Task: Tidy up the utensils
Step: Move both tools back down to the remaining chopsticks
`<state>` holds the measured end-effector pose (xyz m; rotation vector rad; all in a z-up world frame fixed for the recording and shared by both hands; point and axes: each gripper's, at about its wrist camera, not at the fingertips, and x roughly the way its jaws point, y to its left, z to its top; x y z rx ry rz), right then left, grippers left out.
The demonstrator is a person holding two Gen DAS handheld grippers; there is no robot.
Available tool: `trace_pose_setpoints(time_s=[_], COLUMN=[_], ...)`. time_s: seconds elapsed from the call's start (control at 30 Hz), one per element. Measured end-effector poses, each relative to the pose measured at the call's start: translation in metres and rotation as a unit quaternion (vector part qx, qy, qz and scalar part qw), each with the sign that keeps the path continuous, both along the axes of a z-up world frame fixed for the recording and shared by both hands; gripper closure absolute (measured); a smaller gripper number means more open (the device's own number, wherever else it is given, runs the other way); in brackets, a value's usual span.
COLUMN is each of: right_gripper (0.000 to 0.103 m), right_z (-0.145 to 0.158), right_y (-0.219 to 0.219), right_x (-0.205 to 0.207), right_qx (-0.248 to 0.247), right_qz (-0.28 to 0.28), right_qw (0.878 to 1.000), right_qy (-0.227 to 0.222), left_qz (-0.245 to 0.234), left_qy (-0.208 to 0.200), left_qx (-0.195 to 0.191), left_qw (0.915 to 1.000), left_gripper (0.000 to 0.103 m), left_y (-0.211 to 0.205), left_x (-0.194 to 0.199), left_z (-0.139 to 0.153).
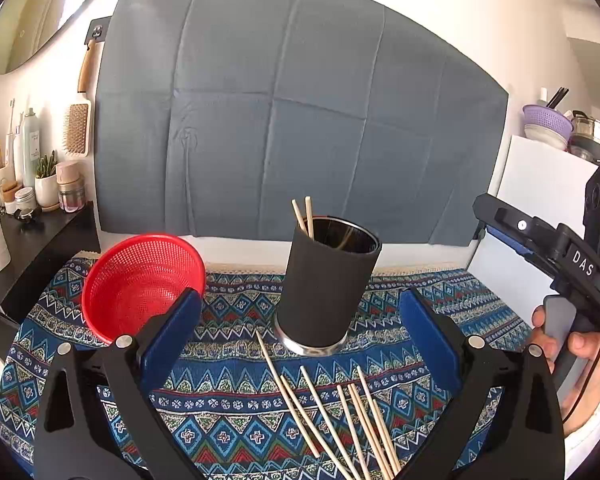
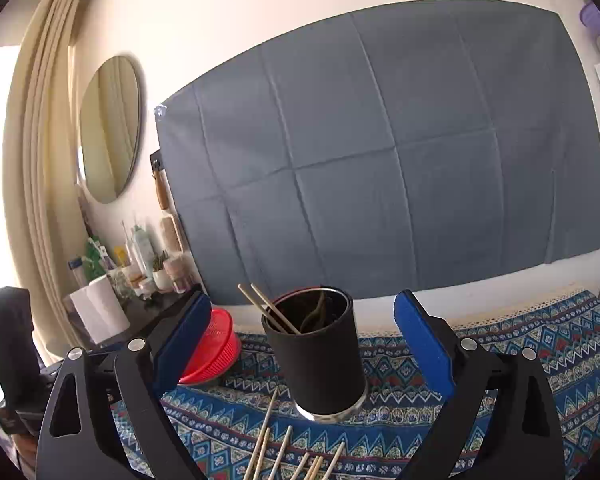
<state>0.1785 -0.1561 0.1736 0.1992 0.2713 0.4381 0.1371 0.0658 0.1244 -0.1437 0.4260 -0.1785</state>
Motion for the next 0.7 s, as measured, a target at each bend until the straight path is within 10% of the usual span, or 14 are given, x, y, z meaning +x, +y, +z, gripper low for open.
trace_pose_setpoints(time_s=[0.4, 0.7], right_gripper=[0.014, 0.014], right_z=[-0.062, -0.138], right_y=[-0.002, 0.012], right_x=[0.011, 0.020], right_qx=[-0.061, -0.125], right_qz=[-0.023, 0.021], right_qw=[0.988, 0.939], right_qy=[0.142, 0.321], left_qz=[0.016, 0.018], left_qy=[0.129, 0.215], left_qx=[-0.002, -0.017], left_qw=[0.9915, 0.9764], left_gripper=[0.006, 0.006], left_y=[0.006, 0.005], left_x=[0.020, 0.039], left_z=[-0.064, -0.105])
